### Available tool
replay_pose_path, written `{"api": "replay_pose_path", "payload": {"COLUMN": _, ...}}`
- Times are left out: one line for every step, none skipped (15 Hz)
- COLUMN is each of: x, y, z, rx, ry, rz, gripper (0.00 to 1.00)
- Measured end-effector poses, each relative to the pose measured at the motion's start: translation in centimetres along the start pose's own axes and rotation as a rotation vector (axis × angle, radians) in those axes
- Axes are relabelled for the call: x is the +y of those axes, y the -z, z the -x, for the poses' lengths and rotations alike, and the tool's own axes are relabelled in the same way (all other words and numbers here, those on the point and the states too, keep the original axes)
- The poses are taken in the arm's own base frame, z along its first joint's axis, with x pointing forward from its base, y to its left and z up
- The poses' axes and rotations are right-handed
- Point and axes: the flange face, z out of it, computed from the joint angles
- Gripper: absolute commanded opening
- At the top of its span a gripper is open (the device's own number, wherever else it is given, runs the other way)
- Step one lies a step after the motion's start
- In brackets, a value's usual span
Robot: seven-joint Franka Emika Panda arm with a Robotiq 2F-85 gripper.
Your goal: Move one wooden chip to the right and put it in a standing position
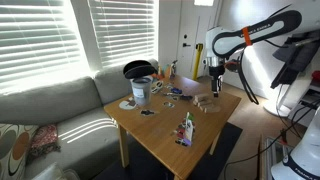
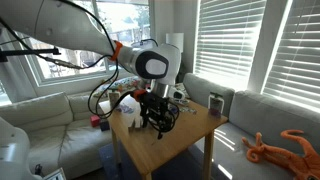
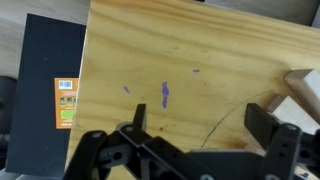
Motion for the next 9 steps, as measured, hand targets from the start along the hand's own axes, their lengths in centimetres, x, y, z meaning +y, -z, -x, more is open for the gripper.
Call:
{"api": "replay_pose_path", "payload": {"x": 0.00, "y": 0.00, "z": 0.00, "rx": 0.000, "ry": 0.000, "rz": 0.000, "gripper": 1.00}}
{"api": "replay_pose_path", "payload": {"x": 0.00, "y": 0.00, "z": 0.00, "rx": 0.000, "ry": 0.000, "rz": 0.000, "gripper": 1.00}}
{"api": "replay_pose_path", "payload": {"x": 0.00, "y": 0.00, "z": 0.00, "rx": 0.000, "ry": 0.000, "rz": 0.000, "gripper": 1.00}}
{"api": "replay_pose_path", "payload": {"x": 0.00, "y": 0.00, "z": 0.00, "rx": 0.000, "ry": 0.000, "rz": 0.000, "gripper": 1.00}}
{"api": "replay_pose_path", "payload": {"x": 0.00, "y": 0.00, "z": 0.00, "rx": 0.000, "ry": 0.000, "rz": 0.000, "gripper": 1.00}}
{"api": "replay_pose_path", "payload": {"x": -0.01, "y": 0.00, "z": 0.00, "rx": 0.000, "ry": 0.000, "rz": 0.000, "gripper": 1.00}}
{"api": "replay_pose_path", "payload": {"x": -0.09, "y": 0.04, "z": -0.06, "rx": 0.005, "ry": 0.010, "rz": -0.004, "gripper": 1.00}}
{"api": "replay_pose_path", "payload": {"x": -0.20, "y": 0.20, "z": -0.22, "rx": 0.022, "ry": 0.045, "rz": -0.002, "gripper": 1.00}}
{"api": "replay_pose_path", "payload": {"x": -0.35, "y": 0.50, "z": -0.40, "rx": 0.048, "ry": 0.089, "rz": 0.003, "gripper": 1.00}}
